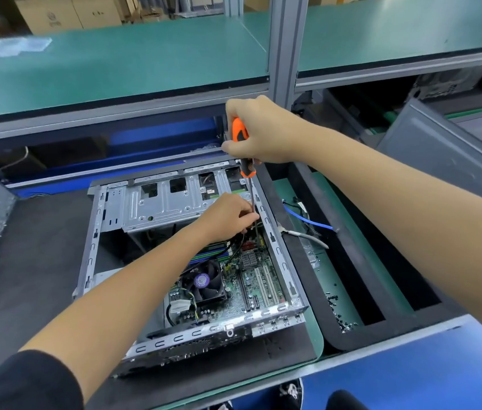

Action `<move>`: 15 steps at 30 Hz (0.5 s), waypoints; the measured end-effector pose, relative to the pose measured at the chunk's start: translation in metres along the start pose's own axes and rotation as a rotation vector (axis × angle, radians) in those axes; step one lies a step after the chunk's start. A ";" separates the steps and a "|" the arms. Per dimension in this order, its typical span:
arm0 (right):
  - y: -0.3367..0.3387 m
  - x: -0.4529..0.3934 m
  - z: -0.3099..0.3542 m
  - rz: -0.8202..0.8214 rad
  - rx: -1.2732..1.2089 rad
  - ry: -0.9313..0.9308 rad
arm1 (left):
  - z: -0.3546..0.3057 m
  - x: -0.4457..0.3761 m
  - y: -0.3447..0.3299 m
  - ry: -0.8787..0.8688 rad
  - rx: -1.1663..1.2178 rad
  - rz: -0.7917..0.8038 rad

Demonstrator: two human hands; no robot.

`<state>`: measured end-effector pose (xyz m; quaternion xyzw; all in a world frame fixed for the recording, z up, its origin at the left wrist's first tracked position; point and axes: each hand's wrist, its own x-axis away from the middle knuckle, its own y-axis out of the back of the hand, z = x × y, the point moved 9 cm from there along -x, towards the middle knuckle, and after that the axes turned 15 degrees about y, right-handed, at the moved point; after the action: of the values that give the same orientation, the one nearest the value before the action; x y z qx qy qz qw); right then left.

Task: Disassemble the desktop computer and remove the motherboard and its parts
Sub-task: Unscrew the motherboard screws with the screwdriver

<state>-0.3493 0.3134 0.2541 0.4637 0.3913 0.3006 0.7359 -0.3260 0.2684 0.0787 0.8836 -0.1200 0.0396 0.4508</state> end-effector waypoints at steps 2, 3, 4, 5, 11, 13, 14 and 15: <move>0.000 0.002 0.000 0.000 -0.008 0.000 | 0.001 0.000 -0.001 0.004 0.006 0.000; 0.001 0.003 0.000 0.000 -0.006 0.000 | 0.000 0.000 -0.001 0.004 0.007 0.002; 0.002 0.003 0.000 -0.001 -0.004 0.000 | -0.001 0.000 -0.002 0.002 0.004 0.004; 0.002 0.003 0.000 -0.001 -0.002 0.001 | -0.002 0.000 -0.002 0.000 -0.001 0.004; 0.004 0.005 0.001 -0.006 0.005 0.003 | -0.006 0.000 -0.002 -0.003 -0.004 -0.001; 0.004 0.007 0.000 -0.012 0.001 -0.001 | -0.005 0.000 -0.002 0.002 -0.009 0.004; 0.004 0.008 0.000 -0.015 0.000 -0.001 | -0.004 0.000 -0.002 0.005 -0.008 0.006; 0.003 0.009 0.000 -0.017 -0.001 0.000 | -0.004 0.000 -0.003 0.008 -0.007 0.008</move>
<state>-0.3453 0.3219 0.2546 0.4601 0.3951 0.2947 0.7385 -0.3248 0.2726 0.0789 0.8815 -0.1216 0.0447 0.4541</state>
